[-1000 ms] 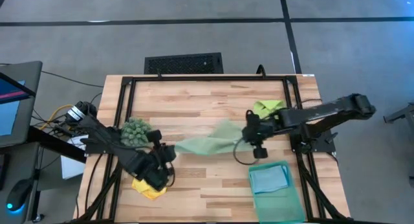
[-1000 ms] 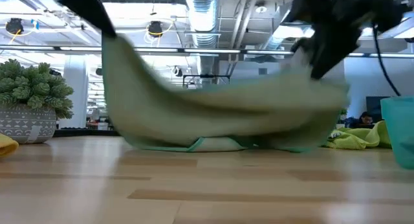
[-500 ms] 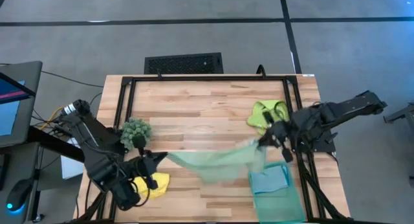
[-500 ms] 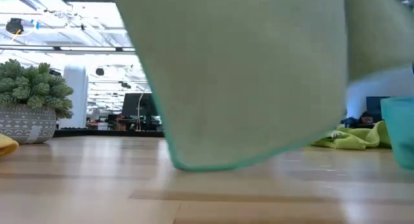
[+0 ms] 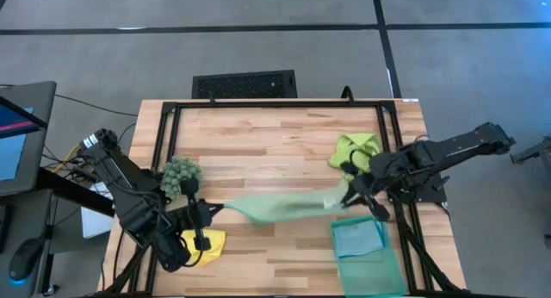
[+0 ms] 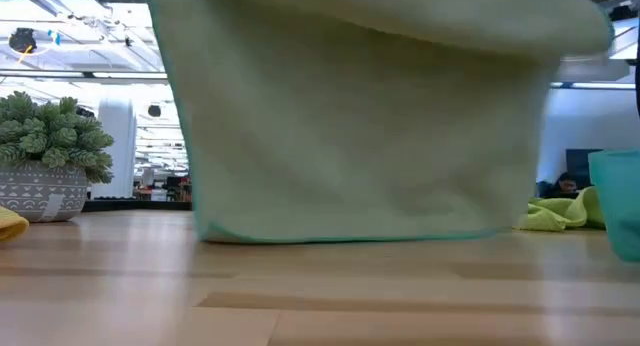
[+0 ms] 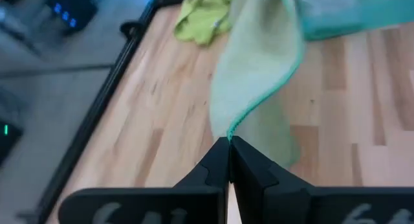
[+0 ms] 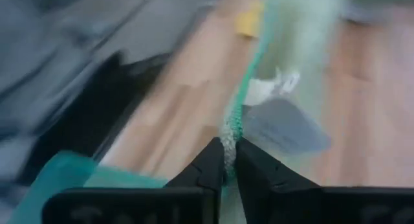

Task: Fold microfiber towels
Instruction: Fold the green microfiber cloth

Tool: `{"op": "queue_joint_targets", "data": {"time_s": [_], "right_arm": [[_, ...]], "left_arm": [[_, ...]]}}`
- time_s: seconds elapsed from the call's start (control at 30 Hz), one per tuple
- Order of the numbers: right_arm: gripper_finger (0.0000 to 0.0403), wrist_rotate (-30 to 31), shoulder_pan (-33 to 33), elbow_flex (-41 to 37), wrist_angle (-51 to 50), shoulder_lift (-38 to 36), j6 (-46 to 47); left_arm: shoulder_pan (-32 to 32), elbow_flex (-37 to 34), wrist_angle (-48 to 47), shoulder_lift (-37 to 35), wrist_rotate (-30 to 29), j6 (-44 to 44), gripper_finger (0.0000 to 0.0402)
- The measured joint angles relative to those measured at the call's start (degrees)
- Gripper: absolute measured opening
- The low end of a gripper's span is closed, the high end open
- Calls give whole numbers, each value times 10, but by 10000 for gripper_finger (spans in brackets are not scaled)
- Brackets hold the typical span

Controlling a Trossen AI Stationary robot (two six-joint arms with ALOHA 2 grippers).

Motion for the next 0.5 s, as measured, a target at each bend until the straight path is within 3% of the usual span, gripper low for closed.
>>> {"op": "queue_joint_targets", "data": {"time_s": [0.1,0.33,0.43,0.5], "right_arm": [[40,36,4,-4,27,16,-13],[8,283,-70,-4,8,43,89],[19,281,-83,-4,3,36,84],[28,222,-76,-2,5,21,84]], "left_arm": [[-5,0,10,0,-26,33,0],[32,0,-98,0,-59,-74,0],[37,0,-106,0,-59,-86,0],[29,4,-94,0,-42,-64,0]]}}
